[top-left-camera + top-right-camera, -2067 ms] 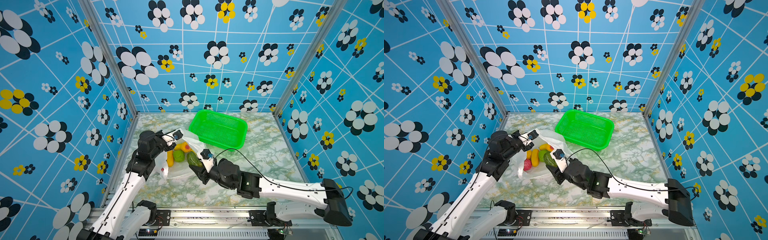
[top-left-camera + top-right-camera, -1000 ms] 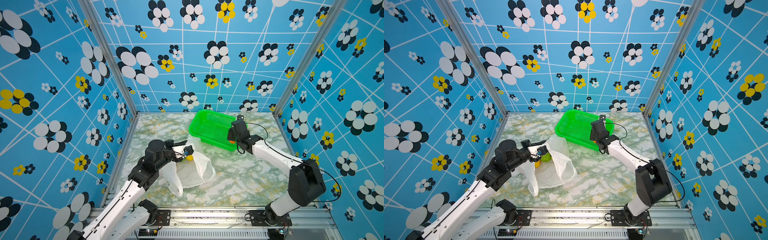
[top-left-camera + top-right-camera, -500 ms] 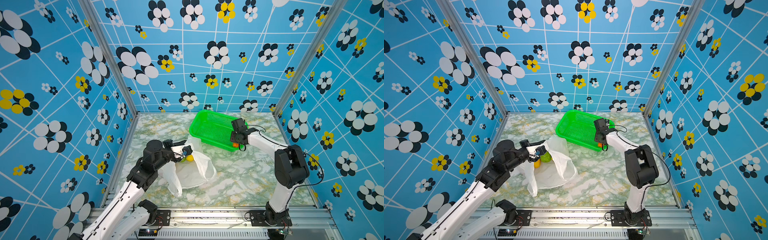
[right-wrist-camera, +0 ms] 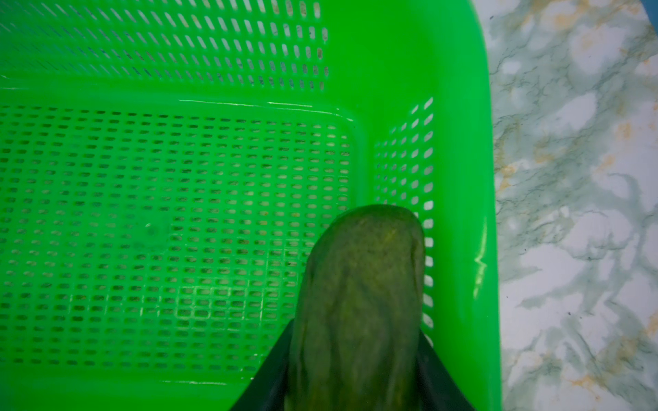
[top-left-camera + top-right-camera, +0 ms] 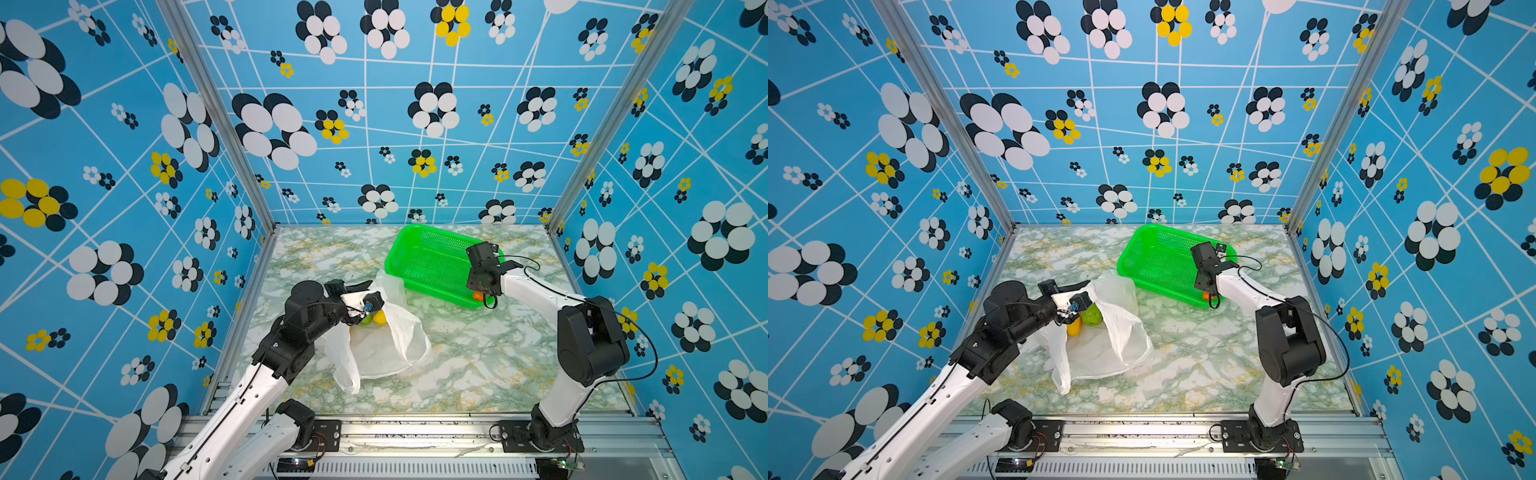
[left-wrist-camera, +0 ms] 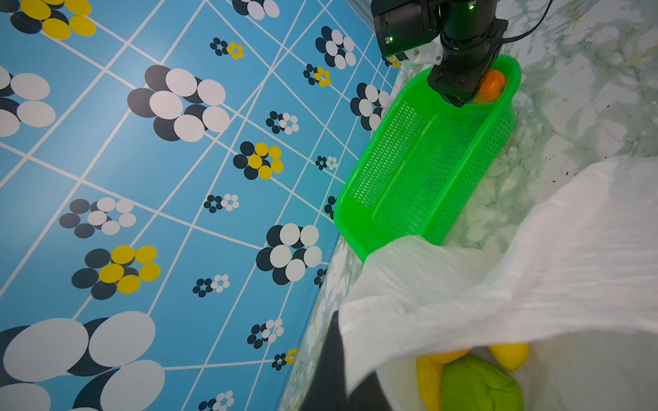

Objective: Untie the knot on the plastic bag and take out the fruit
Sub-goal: 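Carry the papaya with the right gripper over the green basket, then open the right gripper to drop the papaya into the basket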

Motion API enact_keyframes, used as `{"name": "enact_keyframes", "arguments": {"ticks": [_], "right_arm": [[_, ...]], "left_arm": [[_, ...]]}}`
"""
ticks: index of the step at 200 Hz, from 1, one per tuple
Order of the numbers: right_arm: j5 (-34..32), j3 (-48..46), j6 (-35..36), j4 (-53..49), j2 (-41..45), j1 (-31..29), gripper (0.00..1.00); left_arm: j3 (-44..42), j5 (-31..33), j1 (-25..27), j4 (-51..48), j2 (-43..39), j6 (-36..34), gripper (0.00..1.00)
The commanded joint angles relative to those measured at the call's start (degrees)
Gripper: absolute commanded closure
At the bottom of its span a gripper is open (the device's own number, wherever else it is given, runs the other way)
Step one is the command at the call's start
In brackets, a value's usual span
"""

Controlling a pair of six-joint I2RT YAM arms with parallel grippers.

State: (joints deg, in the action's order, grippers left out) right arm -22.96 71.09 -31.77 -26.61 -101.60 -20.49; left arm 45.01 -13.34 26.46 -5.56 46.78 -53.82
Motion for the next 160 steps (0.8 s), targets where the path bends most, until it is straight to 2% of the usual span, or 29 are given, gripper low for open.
{"name": "enact_keyframes", "arguments": {"ticks": [1, 43, 89, 122, 160], "right_arm": [[0.93, 2.21, 0.39, -1.87, -2.87, -0.02, 0.65], [2.7, 5.47, 0.83, -4.14, -6.61, -0.07, 0.56], [3.46, 3.43, 1.15, -2.41, -3.17, -0.09, 0.22], [5.1, -0.71, 1.5, 0.61, 2.92, -0.24, 0.15], [2.85, -5.65, 3.18, 3.73, 14.71, -1.68, 0.14]], "left_arm": [[-0.54, -1.36, -0.35, 1.74, -0.49, 0.38, 1.0], [-0.54, -1.05, -0.27, 1.31, -0.97, 0.12, 1.0], [-0.29, -1.63, -0.79, 1.26, -0.53, 0.34, 1.0], [-0.63, -1.61, -0.57, 1.82, -0.91, 0.3, 1.0], [-0.52, -1.17, -0.95, 1.33, -0.81, 0.3, 1.0]]}}
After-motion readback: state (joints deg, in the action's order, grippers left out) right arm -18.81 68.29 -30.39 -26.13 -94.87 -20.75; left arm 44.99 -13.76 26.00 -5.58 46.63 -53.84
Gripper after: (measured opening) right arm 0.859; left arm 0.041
